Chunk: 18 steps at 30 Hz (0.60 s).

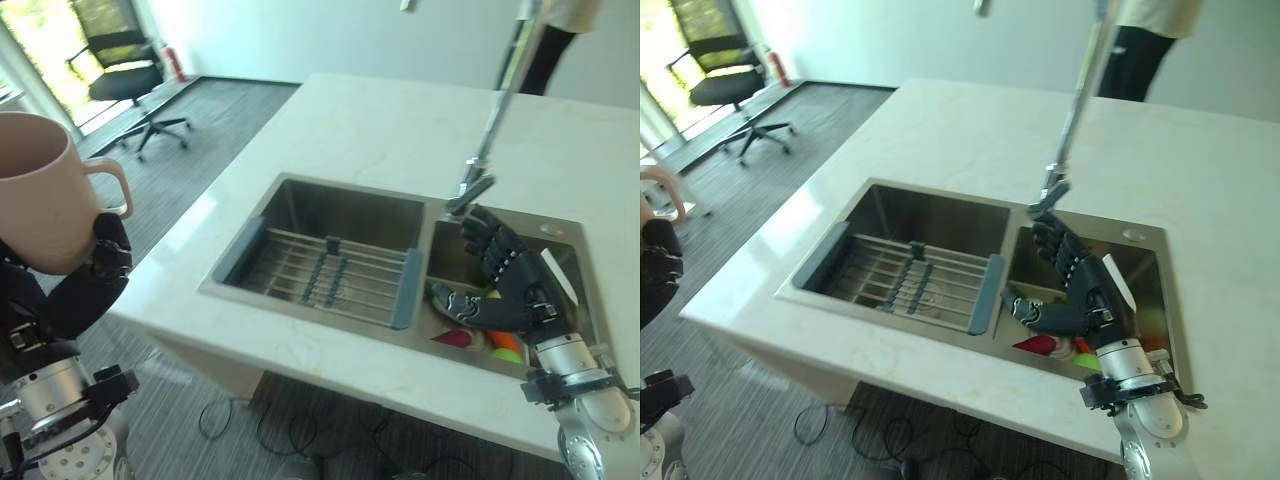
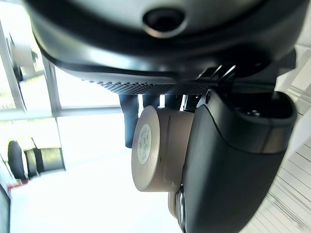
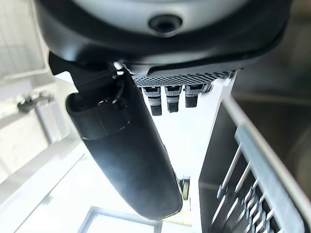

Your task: Place the dishes in the dishwasher.

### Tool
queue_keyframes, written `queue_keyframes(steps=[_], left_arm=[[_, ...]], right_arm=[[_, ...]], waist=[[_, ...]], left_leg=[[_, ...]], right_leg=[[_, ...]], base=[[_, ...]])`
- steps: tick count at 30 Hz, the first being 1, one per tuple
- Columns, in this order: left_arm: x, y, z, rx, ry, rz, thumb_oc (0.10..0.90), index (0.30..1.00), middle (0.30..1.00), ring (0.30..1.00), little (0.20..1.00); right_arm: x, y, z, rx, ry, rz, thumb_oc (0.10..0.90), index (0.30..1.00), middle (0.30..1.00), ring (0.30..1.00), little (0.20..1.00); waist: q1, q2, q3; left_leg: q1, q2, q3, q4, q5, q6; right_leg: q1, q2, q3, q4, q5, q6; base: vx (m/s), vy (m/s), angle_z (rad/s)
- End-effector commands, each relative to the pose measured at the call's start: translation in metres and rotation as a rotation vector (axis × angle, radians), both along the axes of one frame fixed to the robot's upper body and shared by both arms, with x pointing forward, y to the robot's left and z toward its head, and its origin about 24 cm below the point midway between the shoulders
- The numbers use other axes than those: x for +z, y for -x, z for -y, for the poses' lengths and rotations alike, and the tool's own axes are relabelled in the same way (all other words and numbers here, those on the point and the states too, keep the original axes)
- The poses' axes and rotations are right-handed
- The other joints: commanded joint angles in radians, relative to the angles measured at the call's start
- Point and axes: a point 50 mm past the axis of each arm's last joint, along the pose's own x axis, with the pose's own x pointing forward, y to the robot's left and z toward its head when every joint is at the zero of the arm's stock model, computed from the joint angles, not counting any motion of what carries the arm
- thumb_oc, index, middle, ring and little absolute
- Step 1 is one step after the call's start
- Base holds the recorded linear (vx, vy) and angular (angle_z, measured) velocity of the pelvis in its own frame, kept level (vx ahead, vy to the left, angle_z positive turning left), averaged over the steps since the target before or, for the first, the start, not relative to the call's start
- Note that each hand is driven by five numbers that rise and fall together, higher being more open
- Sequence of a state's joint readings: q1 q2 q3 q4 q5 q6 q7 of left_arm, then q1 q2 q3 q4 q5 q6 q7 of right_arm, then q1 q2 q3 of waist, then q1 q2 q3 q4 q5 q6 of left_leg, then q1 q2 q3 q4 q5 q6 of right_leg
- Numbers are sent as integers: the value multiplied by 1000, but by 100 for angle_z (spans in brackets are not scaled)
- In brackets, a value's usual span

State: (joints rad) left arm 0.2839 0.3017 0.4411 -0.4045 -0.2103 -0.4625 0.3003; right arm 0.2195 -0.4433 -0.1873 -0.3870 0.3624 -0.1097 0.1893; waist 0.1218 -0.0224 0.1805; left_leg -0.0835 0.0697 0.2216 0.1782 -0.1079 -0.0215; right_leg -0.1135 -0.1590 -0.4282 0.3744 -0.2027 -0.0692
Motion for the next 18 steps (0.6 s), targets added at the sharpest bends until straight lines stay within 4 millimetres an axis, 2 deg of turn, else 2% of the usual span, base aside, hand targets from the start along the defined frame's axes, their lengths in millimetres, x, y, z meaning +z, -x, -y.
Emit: queue_keyframes(steps=[1,2,3,4,5,6,8,10,13,15,18], left_arm=[[49,-4,12,-128,-126,309,400,300,300,300,300],[50,-7,14,-158,-117,318,400,300,300,300,300],[51,-12,18,-212,-101,333,400,300,300,300,300],[52,-18,19,-271,-76,348,400,300,300,300,300],[51,-19,19,-276,-71,349,400,300,300,300,300],[51,-23,20,-296,-60,354,400,300,300,300,300],[51,-26,22,-326,-49,351,400,300,300,300,300],[50,-25,23,-345,-46,345,400,300,300,300,300],[48,-24,25,-361,-32,328,400,300,300,300,300],[49,-24,26,-378,-30,325,400,300,300,300,300],[50,-25,27,-388,-31,312,400,300,300,300,300]], right_arm=[[62,5,1,-12,-8,382,800,900,900,900,900],[62,5,4,-38,-11,392,800,900,900,900,900],[62,5,8,-86,-12,406,800,900,900,900,900],[62,7,11,-132,10,423,800,900,900,900,900],[62,7,12,-135,14,426,800,900,900,900,900],[63,7,13,-146,19,433,800,900,900,900,900],[64,5,16,-169,7,437,800,900,900,900,900],[65,2,16,-183,-13,443,800,900,900,900,900],[62,1,10,-185,-35,446,800,900,900,900,900],[58,0,0,-180,-46,443,800,900,900,900,900],[55,0,-4,-175,-54,438,800,900,900,900,900]], waist=[[-85,-27,-46],[-95,-28,-47],[-112,-27,-47],[-141,-17,-50],[-146,-13,-51],[-159,-8,-53],[-155,2,-59],[-134,10,-62],[-106,19,-61],[-75,22,-55],[-62,23,-53]], left_leg=[[58,73,134,122,6,-64],[97,75,157,122,-12,-71],[142,94,231,122,-33,-65],[192,144,325,122,-37,-72],[196,153,331,122,-35,-76],[204,168,360,122,-58,-81],[198,176,337,122,-109,-75],[185,164,307,122,-148,-67],[155,126,255,122,-176,-53],[138,76,199,122,-204,-30],[128,47,159,122,-212,-11]], right_leg=[[68,-47,40,-74,-25,143],[80,-53,23,-74,-29,152],[83,-72,-25,-74,-11,154],[92,-91,-97,-74,7,153],[95,-92,-111,-74,9,153],[97,-100,-143,-74,22,156],[90,-124,-171,-74,55,171],[84,-149,-194,-74,83,190],[88,-195,-221,-74,141,219],[91,-238,-233,-74,219,247],[104,-248,-227,-74,241,252]], base=[[-87,41,174],[-134,112,162],[-238,284,171],[-286,301,231],[-293,365,277],[-151,230,249],[-164,364,170],[-124,438,139],[-44,421,72],[23,441,67],[49,333,54]])
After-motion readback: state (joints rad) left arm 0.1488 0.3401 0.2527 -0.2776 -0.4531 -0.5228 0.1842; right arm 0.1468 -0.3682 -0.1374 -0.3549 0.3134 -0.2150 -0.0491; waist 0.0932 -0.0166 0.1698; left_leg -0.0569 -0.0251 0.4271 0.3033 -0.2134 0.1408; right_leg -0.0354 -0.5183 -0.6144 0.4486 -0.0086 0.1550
